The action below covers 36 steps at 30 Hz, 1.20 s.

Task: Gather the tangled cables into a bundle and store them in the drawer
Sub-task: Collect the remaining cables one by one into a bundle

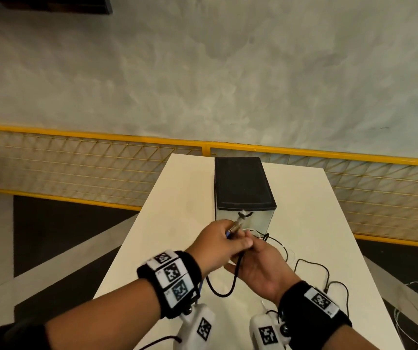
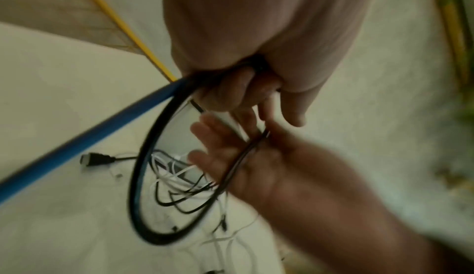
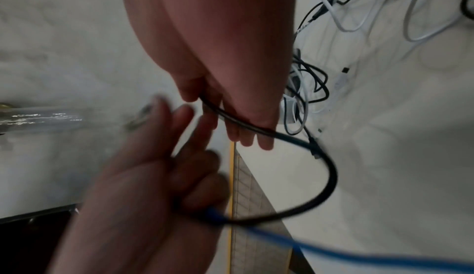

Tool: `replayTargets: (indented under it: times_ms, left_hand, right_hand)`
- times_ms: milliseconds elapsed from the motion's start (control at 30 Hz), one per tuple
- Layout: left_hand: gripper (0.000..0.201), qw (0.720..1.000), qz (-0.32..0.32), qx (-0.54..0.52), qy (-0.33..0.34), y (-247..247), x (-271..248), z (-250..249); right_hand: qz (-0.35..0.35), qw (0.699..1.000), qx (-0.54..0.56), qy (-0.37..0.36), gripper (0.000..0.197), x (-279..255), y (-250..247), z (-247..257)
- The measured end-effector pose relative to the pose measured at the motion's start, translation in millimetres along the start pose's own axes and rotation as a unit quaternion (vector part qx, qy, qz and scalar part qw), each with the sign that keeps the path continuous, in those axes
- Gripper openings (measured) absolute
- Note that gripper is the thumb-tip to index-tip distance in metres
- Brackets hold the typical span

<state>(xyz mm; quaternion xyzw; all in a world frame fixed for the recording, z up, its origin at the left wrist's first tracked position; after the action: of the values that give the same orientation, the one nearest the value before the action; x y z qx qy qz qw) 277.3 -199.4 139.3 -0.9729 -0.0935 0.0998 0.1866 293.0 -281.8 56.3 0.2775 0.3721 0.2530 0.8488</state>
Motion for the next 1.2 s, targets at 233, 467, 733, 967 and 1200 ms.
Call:
replayTargets:
  times_ms: [233,467,733,967,1200]
  left_hand:
    - [0.018,0.997,0.045,0.055,-0.009,19,4,29]
    - [0.020,0.994,0.082,-0.068,-0.031,25,-13,20]
    - [0.033,0.946,0.286,0.140,-0.052,4,-71,67]
    - [0.047,0.997,-0.068,-0.040,-0.025,-52,-13,23]
    - [0.047,0.960,-0.251,-0.113,0.046,-116,15,-25]
  right_hand:
    - [-0.032,0.999,0.020,-0.001,0.045,-4,-11,2]
    - [-0.053,0.998,0.024,0.027,0.041,3,-10,11]
    - [-0.173,0.982,0.071,-0.007,0.027,21,-71,53]
    - [-0.133,0.991,0.011,0.000,0.029,14,-46,36]
    - [-0.149,0.989,-0.014,-0.015,0.023,0,-59,42]
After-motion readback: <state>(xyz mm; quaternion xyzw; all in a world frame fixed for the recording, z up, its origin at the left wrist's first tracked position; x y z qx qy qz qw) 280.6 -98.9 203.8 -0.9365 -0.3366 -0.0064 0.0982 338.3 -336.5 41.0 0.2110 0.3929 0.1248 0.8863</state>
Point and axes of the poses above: each hand's wrist, its own x-axis towards the middle knuckle, its own y-axis out of the palm, z = x × y, the point moved 10 cm from there along x, towards the middle knuckle, and after that the axes turned 3 degrees about x, right-handed, at the moved point
